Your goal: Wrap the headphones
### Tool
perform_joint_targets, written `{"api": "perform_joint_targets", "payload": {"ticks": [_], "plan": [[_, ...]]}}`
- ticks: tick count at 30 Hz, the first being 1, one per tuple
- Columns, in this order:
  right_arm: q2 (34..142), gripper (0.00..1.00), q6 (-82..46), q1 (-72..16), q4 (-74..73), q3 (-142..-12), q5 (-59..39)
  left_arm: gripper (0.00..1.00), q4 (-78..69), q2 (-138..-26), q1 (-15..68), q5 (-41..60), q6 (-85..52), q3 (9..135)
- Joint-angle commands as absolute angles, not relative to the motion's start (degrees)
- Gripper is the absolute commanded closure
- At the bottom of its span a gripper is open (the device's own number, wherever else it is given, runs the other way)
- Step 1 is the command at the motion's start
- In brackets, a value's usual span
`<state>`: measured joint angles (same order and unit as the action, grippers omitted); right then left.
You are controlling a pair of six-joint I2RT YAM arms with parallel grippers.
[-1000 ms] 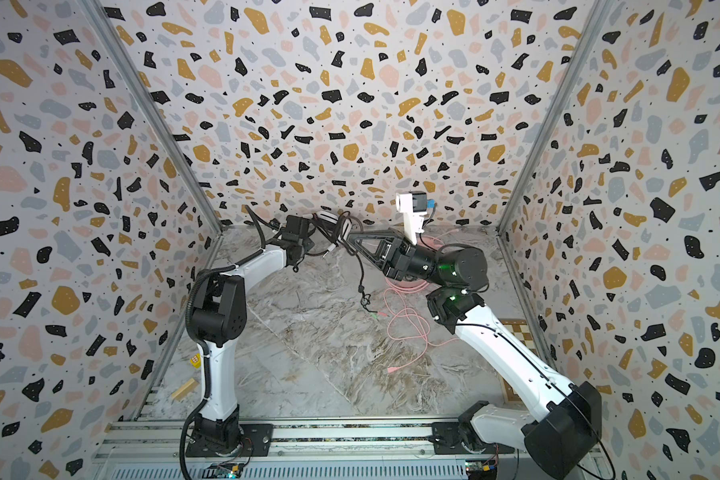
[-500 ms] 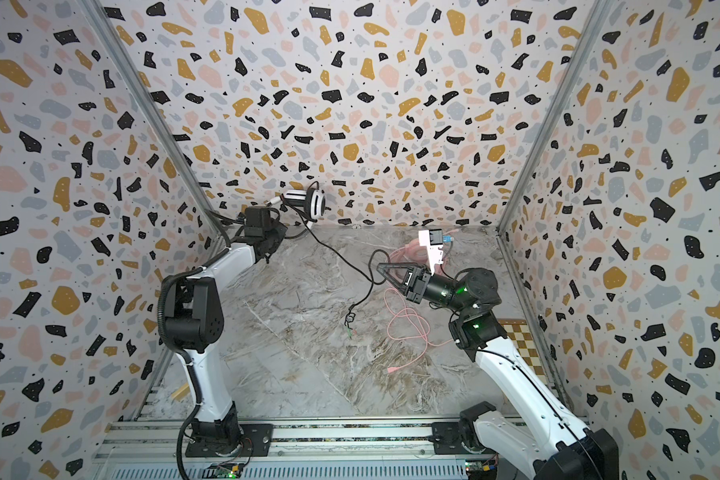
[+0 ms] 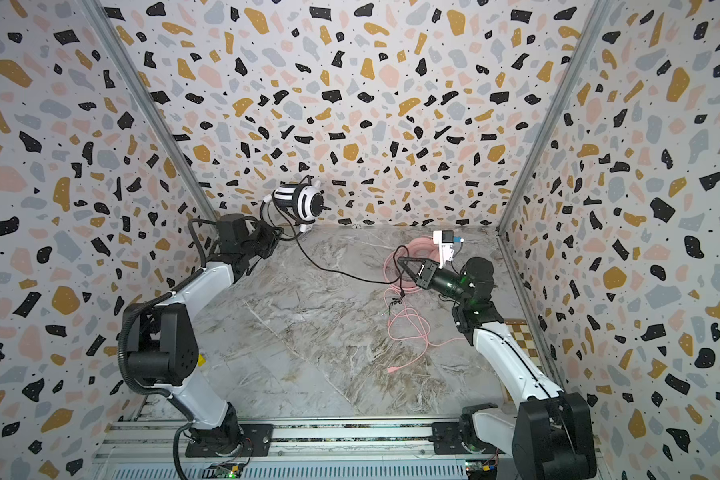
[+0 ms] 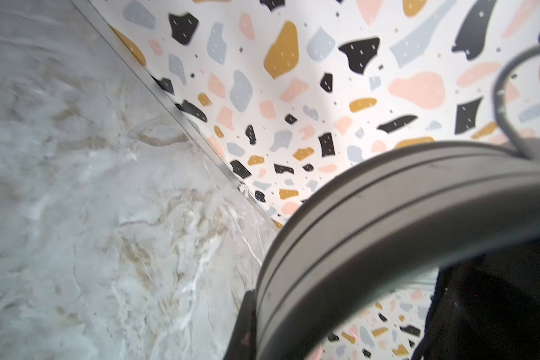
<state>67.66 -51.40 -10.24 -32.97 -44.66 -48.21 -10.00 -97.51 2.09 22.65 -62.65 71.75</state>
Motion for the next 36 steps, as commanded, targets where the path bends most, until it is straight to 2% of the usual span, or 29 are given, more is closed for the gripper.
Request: {"api": "perform_joint_targets", "payload": {"ticks": [1, 4, 7, 13, 17, 21, 24, 29, 36], "plan": [[68.2, 1.0, -44.3, -9.1, -31.0, -50.4, -45.4, 1.0, -18.0, -91.7, 2.1, 33.0, -58.1, 70.3], [68.6, 1.0, -43.0, -7.0, -30.0, -52.4, -44.9, 1.0, -10.0, -88.9, 1.7, 34.0, -51.4, 69.7], [68.2, 1.0, -43.7, -4.4, -30.4, -52.8, -45.8, 1.0, -8.0, -86.5, 0.6, 33.6, -47.8, 67.9], [66.8, 1.0, -46.8, 0.3, -32.3, -51.4, -49.4, 1.0, -7.9, -85.6, -2.0, 34.8, -46.9, 66.6], [66.2, 1.0, -45.2, 2.0, -30.3, -50.5, -48.7, 1.0, -10.8, -85.3, -2.1, 38.9, -48.2, 66.2], [66.7, 1.0, -45.4, 3.9, -31.8, -49.7, -47.7, 1.0, -7.6, -83.1, -2.1, 40.9, -45.4, 65.9], [68.7, 1.0, -43.4, 4.1, -31.4, -51.7, -46.2, 1.0, -7.3, -80.0, -2.0, 43.5, -43.6, 64.0], [74.0, 1.0, -38.5, 4.1, -29.6, -56.8, -41.1, 1.0, 2.3, -79.0, -1.6, 48.0, -33.5, 64.2], [84.9, 1.0, -38.7, 2.3, -30.1, -68.6, -40.7, 1.0, 20.0, -79.1, 6.6, 49.9, -16.5, 67.0]]}}
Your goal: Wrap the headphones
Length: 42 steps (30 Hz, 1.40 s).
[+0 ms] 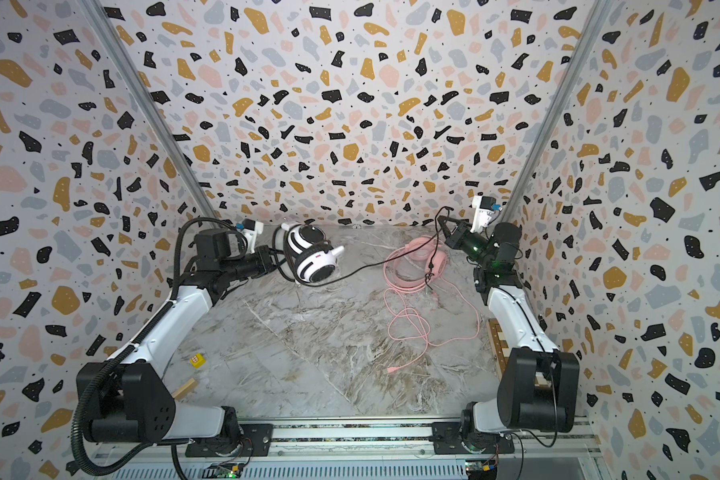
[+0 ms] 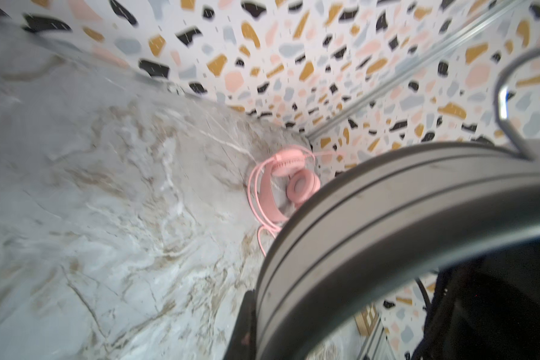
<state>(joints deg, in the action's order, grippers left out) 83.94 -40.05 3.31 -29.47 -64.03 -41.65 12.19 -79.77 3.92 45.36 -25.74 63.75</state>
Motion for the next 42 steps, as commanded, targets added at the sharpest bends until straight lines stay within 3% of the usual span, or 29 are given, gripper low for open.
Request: {"api": "perform_joint_targets", "payload": {"ticks": [1, 11, 17, 30, 36, 42], "plan": [[86.1, 1.0, -38.5, 1.5, -29.9, -70.6, -40.2, 1.0, 23.5, -79.7, 7.8, 49.8, -13.6, 67.8], [98.4, 1.0, -33.6, -7.9, -20.4, -94.5, -37.8, 1.0, 30.2, -86.7, 25.6, 37.9, -7.0, 67.2], [101.5, 1.0, -31.1, -11.0, -15.5, -103.3, -37.3, 1.0, 27.9, -93.8, 30.5, 31.2, -10.6, 69.4], [95.8, 1.0, -27.0, -17.5, -10.6, -103.0, -40.9, 1.0, 35.3, -102.0, 37.4, 2.2, -19.0, 79.8], [96.7, 1.0, -23.9, -17.6, -10.4, -100.1, -36.6, 1.0, 34.2, -98.0, 42.2, -3.7, -20.7, 79.3], [99.3, 1.0, -25.9, -18.0, -12.4, -100.4, -38.2, 1.0, 29.8, -93.9, 45.9, -4.5, -22.6, 76.2]]}}
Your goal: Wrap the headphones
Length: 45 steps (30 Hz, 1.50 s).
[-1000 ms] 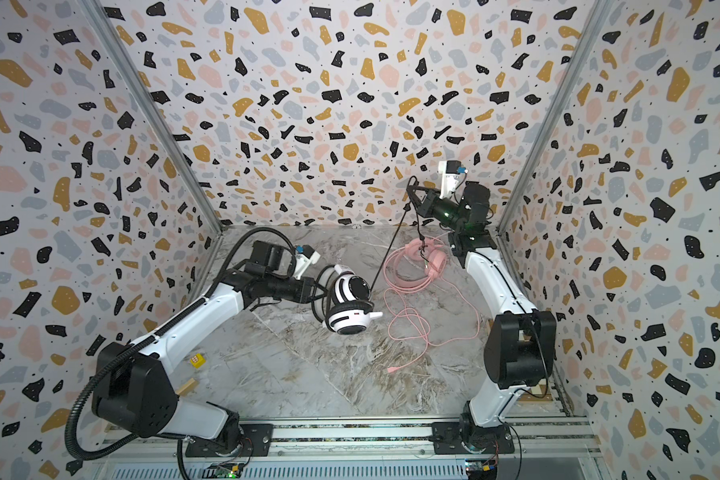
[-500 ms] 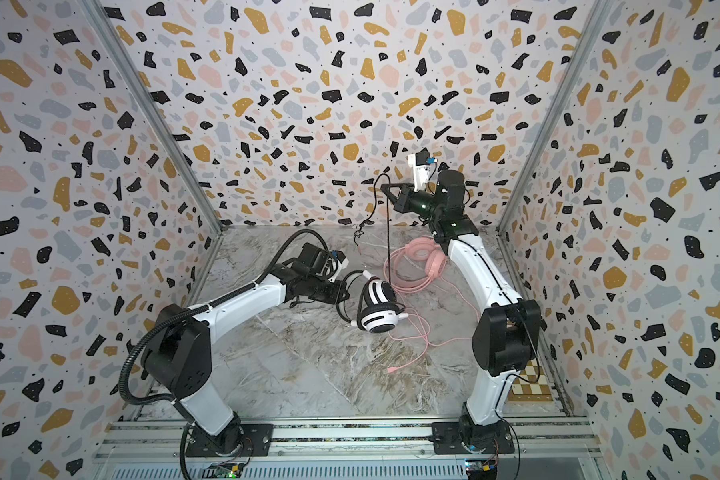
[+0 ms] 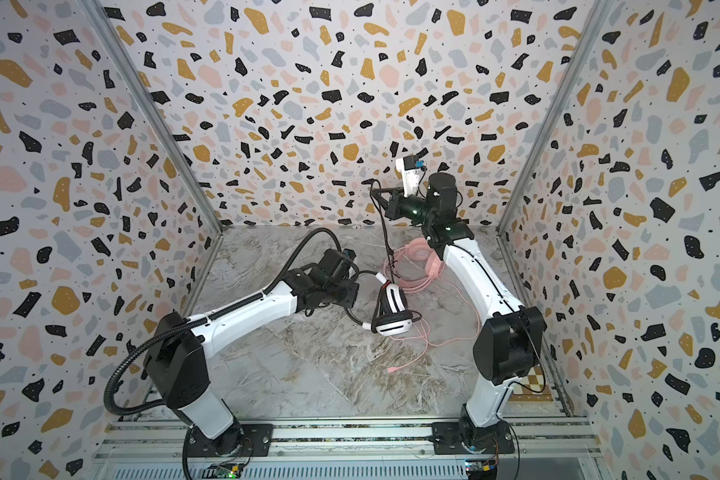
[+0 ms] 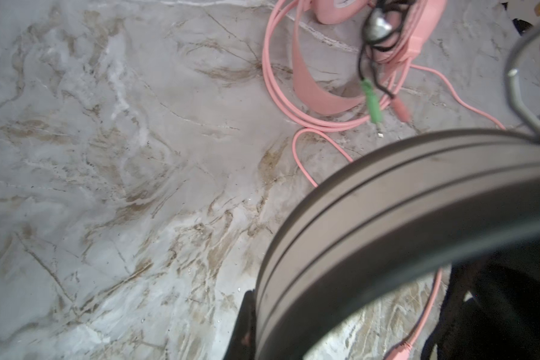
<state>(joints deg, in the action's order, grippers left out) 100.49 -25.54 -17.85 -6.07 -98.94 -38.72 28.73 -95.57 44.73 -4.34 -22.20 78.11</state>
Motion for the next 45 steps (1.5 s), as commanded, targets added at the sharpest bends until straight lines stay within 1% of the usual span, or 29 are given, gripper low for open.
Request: {"api": "perform_joint_targets", "payload": {"ticks": [1, 8, 11, 14, 18, 21, 26, 32, 35, 40, 45], "plan": [[98.9, 1.0, -25.9, -18.3, -12.5, -100.4, -38.0, 1.0, 29.8, -94.1, 45.9, -5.2, -22.6, 75.9], [94.2, 1.0, -26.1, -19.0, -11.8, -99.7, -38.8, 1.0, 31.2, -99.3, 45.6, -5.5, -22.3, 77.8], [90.8, 1.0, -28.6, -20.4, -14.5, -96.4, -40.6, 1.0, 32.1, -101.6, 45.6, -8.1, -23.2, 79.3], [85.3, 1.0, -33.8, -23.7, -23.0, -86.5, -42.3, 1.0, 30.2, -102.0, 44.0, -10.6, -26.4, 79.0], [78.2, 1.0, -36.2, -29.8, -28.7, -74.9, -39.9, 1.0, 21.5, -100.7, 38.6, -6.1, -31.6, 74.6], [75.7, 1.0, -37.0, -34.0, -29.9, -70.0, -39.7, 1.0, 18.2, -100.8, 36.3, -4.8, -33.8, 74.7], [71.6, 1.0, -40.1, -35.4, -34.2, -59.8, -39.8, 1.0, 13.2, -99.2, 32.7, -1.9, -36.5, 74.8], [70.9, 1.0, -38.3, -35.5, -32.1, -55.1, -45.9, 1.0, 11.7, -96.0, 27.8, 0.3, -37.1, 74.9], [70.6, 0.99, -34.8, -35.5, -28.8, -53.8, -48.8, 1.0, 11.7, -93.7, 25.7, 0.0, -36.9, 74.6], [71.8, 0.97, -26.6, -36.1, -18.5, -53.3, -53.1, 1.0, 11.4, -91.1, 23.6, -0.7, -36.7, 74.3], [76.0, 0.95, -17.3, -38.9, -5.4, -55.8, -52.4, 1.0, 11.0, -90.1, 23.1, -1.2, -36.6, 75.0]]}}
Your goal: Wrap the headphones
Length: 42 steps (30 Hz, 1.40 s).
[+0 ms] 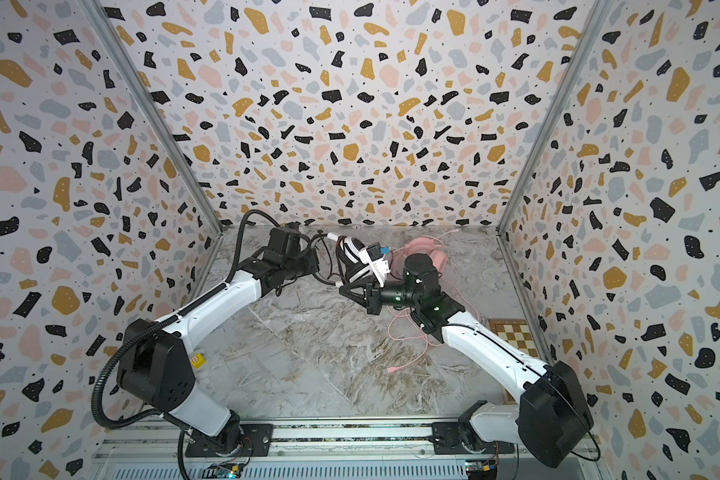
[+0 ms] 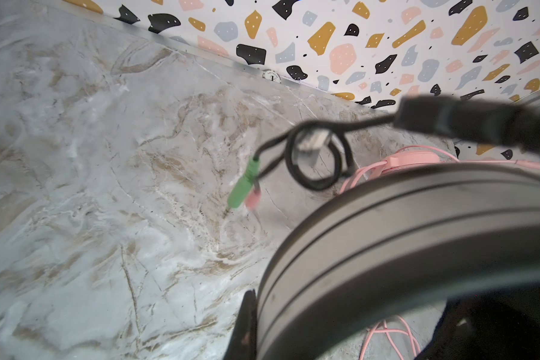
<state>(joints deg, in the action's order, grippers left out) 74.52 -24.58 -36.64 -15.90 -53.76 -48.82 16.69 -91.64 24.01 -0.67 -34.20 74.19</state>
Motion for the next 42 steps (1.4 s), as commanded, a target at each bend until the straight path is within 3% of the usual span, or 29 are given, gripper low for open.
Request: {"api": "perform_joint_targets", "payload": {"ticks": [1, 6, 14, 21, 24, 26, 31, 34, 37, 42], "plan": [[77.3, 0.93, -15.6, -40.0, -2.6, -56.6, -51.1, 1.0, 10.7, -90.0, 23.0, -1.2, -36.7, 75.0], [81.5, 0.87, -11.4, -42.2, 2.3, -57.1, -44.5, 1.0, 10.1, -89.4, 22.5, -1.4, -37.1, 75.8], [82.5, 0.69, -10.4, -42.1, 1.9, -55.4, -40.1, 1.0, 9.1, -88.0, 21.0, -0.8, -37.9, 76.0], [84.4, 0.64, -10.6, -42.1, 3.1, -56.4, -30.7, 1.0, 8.3, -86.3, 20.7, -0.2, -38.4, 77.1], [83.2, 0.64, -15.2, -42.0, -2.4, -55.6, -29.2, 1.0, 7.7, -85.0, 20.6, -1.6, -38.3, 77.0], [82.0, 0.62, -19.0, -41.2, -8.2, -54.5, -33.4, 1.0, 7.4, -84.3, 20.5, -2.7, -38.2, 76.7], [76.4, 0.44, -35.4, -40.9, -29.5, -46.0, -38.7, 1.0, 6.4, -82.9, 20.0, -4.3, -38.5, 76.0], [74.3, 0.39, -41.2, -42.8, -40.1, -40.7, -33.9, 1.0, 5.0, -82.4, 19.9, -4.3, -39.3, 75.1], [73.0, 0.39, -39.3, -43.9, -41.5, -40.2, -28.6, 1.0, 4.9, -82.2, 19.9, -4.4, -39.5, 74.8], [72.4, 0.39, -35.3, -42.1, -36.3, -44.1, -28.6, 1.0, 6.6, -81.7, 19.9, -5.3, -38.2, 75.6]]}}
